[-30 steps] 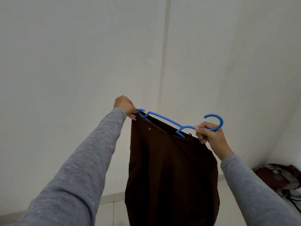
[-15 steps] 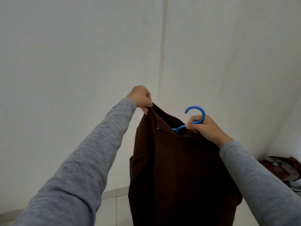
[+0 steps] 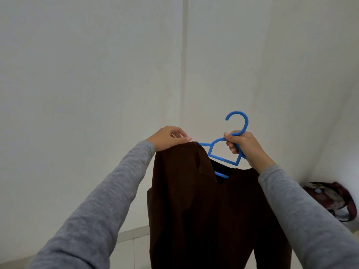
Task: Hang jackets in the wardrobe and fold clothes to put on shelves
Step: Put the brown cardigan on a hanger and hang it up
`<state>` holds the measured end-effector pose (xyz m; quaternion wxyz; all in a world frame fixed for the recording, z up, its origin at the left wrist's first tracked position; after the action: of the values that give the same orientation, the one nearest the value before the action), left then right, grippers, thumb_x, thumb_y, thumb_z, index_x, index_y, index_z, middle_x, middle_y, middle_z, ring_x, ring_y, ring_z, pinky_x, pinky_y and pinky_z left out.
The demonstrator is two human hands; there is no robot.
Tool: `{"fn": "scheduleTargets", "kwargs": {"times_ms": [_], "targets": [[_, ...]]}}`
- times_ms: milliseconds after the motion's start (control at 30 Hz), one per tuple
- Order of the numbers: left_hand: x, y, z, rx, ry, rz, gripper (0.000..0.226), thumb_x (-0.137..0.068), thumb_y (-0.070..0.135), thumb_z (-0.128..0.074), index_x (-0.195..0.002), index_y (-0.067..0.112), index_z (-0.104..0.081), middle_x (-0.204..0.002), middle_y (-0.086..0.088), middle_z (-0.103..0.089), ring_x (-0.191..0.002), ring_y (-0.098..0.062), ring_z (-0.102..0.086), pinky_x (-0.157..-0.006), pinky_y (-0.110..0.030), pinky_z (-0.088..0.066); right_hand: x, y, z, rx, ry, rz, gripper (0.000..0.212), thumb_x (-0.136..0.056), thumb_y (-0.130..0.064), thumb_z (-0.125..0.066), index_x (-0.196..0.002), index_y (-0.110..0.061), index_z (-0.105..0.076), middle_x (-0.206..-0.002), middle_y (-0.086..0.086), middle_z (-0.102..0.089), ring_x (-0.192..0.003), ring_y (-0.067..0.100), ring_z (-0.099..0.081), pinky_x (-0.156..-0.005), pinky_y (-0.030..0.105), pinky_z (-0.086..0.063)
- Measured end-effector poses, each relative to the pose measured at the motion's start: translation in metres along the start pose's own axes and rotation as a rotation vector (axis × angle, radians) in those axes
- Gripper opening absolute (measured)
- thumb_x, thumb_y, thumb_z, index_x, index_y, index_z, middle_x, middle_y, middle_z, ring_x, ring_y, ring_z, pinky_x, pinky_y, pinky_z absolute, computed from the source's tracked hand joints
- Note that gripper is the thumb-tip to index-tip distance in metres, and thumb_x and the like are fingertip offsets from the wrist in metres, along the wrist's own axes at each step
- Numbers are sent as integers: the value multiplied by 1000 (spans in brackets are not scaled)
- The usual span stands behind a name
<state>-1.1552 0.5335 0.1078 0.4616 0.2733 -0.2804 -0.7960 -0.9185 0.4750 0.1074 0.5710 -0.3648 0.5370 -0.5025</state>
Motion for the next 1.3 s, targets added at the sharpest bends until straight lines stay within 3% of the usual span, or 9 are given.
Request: {"fn": "scheduleTargets", "kwargs": {"times_ms": [167,267,433,700,833,1033,1200,1300], "targets": [[9,-25,-14,-87,100,-81,23,-94,35,-52,-109,22,-64,-108,7,-63,-104,-10,-56,-96,-26,-42,-3,-12,6,62,107,45,22,-91,-21,-60,-77,-3,-60,-57,2,-48,-48,10,-41,-47,17,-38],[8,-11,-21,-150,147,-150,28,-99,32,-41,-105,17,-64,-100,4,-65,-96,-13,-58,-90,-28,-44,-6,-18,2,89,104,63,22,-90,-20,-60,-77,-3,-59,-55,1,-49,-46,9,-41,-46,16,-38],[7,4,-26,-173,184,-219,29,-99,30,-40,-103,16,-65,-94,3,-65,-90,-12,-58,-84,-24,-44,-5,-23,11,103,134,67,20,-90,-19,-60,-80,-2,-60,-54,0,-49,-43,6,-40,-44,15,-38],[8,16,-30,-230,446,-335,28,-100,26,-37,-99,12,-61,-81,6,-56,-73,-13,-53,-71,-23,-39,0,-38,18,89,144,85,20,-89,-19,-61,-81,-1,-61,-57,3,-49,-41,5,-39,-42,14,-35],[4,41,-36,-334,266,-402,31,-101,30,-31,-107,13,-56,-85,1,-60,-77,-15,-55,-73,-28,-43,-2,-44,13,83,117,101,21,-88,-18,-63,-74,-4,-59,-57,4,-50,-40,5,-39,-41,15,-34],[-3,54,-39,-473,157,-330,39,-101,39,-22,-91,13,-49,-81,-4,-57,-74,-19,-53,-69,-30,-41,-1,-44,10,127,96,133,22,-88,-22,-65,-77,-4,-61,-57,3,-56,-44,8,-46,-45,17,-39],[-1,39,-22,-293,128,-226,40,-99,46,-27,-82,17,-49,-71,5,-52,-67,-13,-49,-69,-30,-41,-1,-53,23,140,104,150,22,-88,-23,-64,-78,-4,-62,-58,3,-56,-44,8,-47,-46,17,-40],[-3,40,-20,-325,108,-223,35,-98,45,-33,-86,18,-51,-76,5,-54,-72,-14,-52,-70,-30,-41,-2,-61,26,158,124,173,22,-88,-23,-64,-75,-6,-61,-58,3,-56,-43,7,-47,-46,17,-40]]}}
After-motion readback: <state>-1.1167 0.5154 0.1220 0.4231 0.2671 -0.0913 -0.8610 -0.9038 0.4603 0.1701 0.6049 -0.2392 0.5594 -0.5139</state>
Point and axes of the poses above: each hand's wrist, its own x-axis away from the middle knuckle, its own z-axis out of the back of the hand, y = z × x, the point moved 4 cm from there along -x, towards the middle knuckle
